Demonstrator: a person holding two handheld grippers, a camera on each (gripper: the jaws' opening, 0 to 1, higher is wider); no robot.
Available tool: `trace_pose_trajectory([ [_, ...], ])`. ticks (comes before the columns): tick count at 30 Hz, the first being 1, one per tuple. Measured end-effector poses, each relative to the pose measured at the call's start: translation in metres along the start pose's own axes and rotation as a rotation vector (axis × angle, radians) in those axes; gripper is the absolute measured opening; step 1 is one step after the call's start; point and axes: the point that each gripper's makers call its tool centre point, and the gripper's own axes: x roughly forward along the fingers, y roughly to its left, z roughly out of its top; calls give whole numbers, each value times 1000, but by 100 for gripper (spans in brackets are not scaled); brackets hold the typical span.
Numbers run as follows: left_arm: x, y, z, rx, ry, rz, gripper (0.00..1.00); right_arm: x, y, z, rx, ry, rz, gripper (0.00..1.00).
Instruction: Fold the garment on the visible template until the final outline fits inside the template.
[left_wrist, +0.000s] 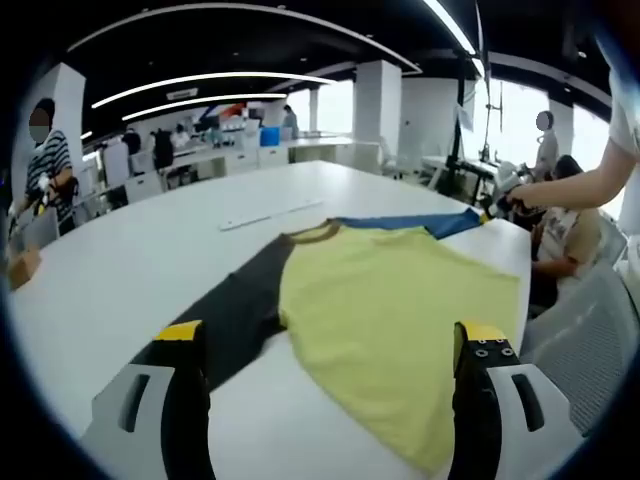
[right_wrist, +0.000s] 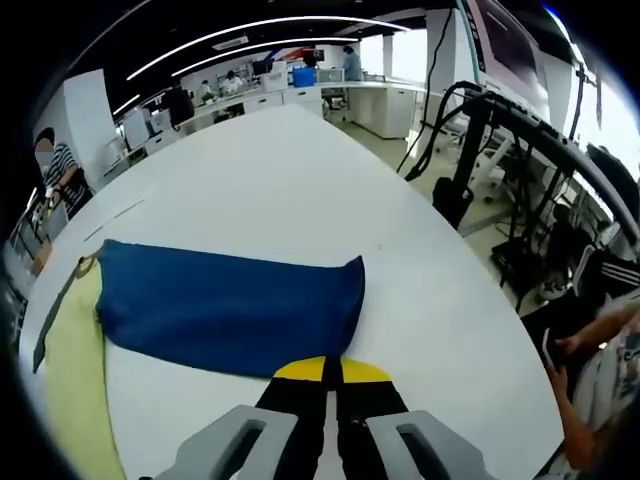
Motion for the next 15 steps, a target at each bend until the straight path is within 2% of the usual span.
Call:
trace_pose_trajectory([
  [4, -3, -7, 4, -4, -22, -32, 99, -4, 5, 7, -21, -9, 11, 0],
  [8, -4, -9, 5, 16, -21, -39, 99, -9, 11, 14, -27, -18, 24, 0],
  [15, -7, -11, -1, 31, 8, -32, 99, -14, 39, 37, -23, -63, 104, 0],
])
